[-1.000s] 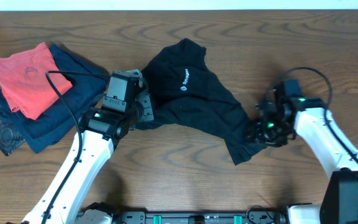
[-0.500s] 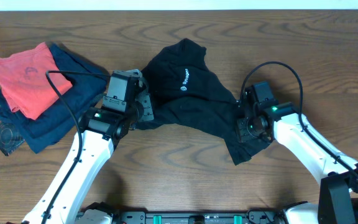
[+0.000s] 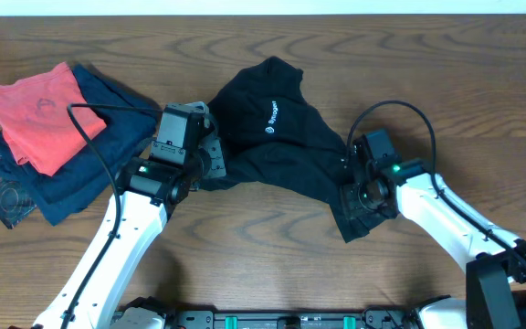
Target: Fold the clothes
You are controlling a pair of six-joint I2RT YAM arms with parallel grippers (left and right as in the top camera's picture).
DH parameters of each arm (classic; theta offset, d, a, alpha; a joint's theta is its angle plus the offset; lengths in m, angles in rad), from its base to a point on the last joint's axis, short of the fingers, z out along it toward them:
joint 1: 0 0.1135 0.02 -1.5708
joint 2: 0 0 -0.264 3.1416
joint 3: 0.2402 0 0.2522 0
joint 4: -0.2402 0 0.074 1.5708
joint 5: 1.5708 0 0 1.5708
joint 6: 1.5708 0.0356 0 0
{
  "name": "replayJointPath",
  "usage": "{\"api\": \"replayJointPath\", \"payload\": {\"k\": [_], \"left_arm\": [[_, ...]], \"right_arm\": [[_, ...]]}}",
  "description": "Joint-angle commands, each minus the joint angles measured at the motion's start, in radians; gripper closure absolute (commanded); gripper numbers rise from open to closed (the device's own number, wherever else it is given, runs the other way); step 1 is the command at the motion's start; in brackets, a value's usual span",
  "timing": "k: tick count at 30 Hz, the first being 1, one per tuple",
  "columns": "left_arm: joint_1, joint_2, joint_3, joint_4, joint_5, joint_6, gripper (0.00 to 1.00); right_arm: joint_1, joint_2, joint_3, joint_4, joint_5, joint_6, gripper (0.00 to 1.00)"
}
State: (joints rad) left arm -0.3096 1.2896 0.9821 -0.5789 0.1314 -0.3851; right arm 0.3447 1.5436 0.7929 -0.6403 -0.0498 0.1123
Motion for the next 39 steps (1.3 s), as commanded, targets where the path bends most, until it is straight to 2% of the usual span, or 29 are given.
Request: {"api": "replayJointPath", "payload": {"k": [1, 4, 8, 10, 14, 17, 19, 20, 21, 22, 23, 24, 26, 28, 35, 39], "left_arm": [[0.000, 0.005, -0.003, 0.000, -0.001, 0.006, 0.93], [0.000, 0.005, -0.003, 0.000, -0.001, 0.006, 0.93], [0.000, 0.005, -0.003, 0.000, -0.001, 0.006, 0.93], [0.000, 0.005, -0.003, 0.000, -0.001, 0.006, 0.93], [0.000, 0.005, -0.003, 0.000, -0.002, 0.006, 0.93], [0.000, 0.005, -0.003, 0.000, -0.002, 0.006, 0.93], [0.000, 0.005, -0.003, 0.000, -0.002, 0.006, 0.93], [0.000, 0.005, -0.003, 0.000, -0.002, 0.006, 0.93], [0.000, 0.005, -0.003, 0.000, -0.002, 0.006, 0.93], [0.000, 0.005, -0.003, 0.000, -0.002, 0.006, 0.93], [0.000, 0.005, -0.003, 0.000, -0.002, 0.006, 0.93], [0.000, 0.005, -0.003, 0.000, -0.002, 0.006, 0.93], [0.000, 0.005, -0.003, 0.000, -0.002, 0.006, 0.93], [0.000, 0.005, -0.003, -0.001, -0.002, 0.006, 0.93], [0.000, 0.005, -0.003, -0.001, -0.001, 0.006, 0.93], [0.000, 0.005, -0.003, -0.004, -0.001, 0.006, 0.93]], "right_arm": [[0.008, -0.001, -0.054, 0.053, 0.084, 0.043, 0.47], [0.008, -0.001, -0.072, 0.092, 0.133, 0.128, 0.72], [0.003, -0.001, -0.059, 0.108, 0.158, 0.171, 0.84], [-0.003, -0.001, -0.046, 0.103, 0.171, 0.171, 0.99], [-0.043, -0.001, 0.023, 0.036, 0.370, 0.172, 0.99], [-0.131, -0.001, 0.159, -0.052, 0.635, 0.170, 0.99], [-0.196, -0.001, 0.271, -0.103, 0.671, 0.145, 0.99], [-0.232, -0.001, 0.334, -0.123, 0.650, 0.126, 0.98], [-0.264, -0.001, 0.391, -0.137, 0.601, 0.101, 0.89], [-0.288, -0.001, 0.433, -0.149, 0.529, 0.076, 0.73], [-0.308, -0.001, 0.470, -0.166, 0.428, 0.050, 0.63], [-0.320, -0.001, 0.491, -0.187, 0.340, 0.032, 0.58], [-0.327, -0.001, 0.508, -0.247, 0.180, 0.020, 0.55], [-0.320, 0.000, 0.499, -0.327, 0.108, 0.021, 0.50], [-0.273, 0.000, 0.375, -0.480, 0.087, 0.020, 0.43], [-0.238, 0.000, 0.274, -0.484, 0.087, 0.021, 0.41]]}}
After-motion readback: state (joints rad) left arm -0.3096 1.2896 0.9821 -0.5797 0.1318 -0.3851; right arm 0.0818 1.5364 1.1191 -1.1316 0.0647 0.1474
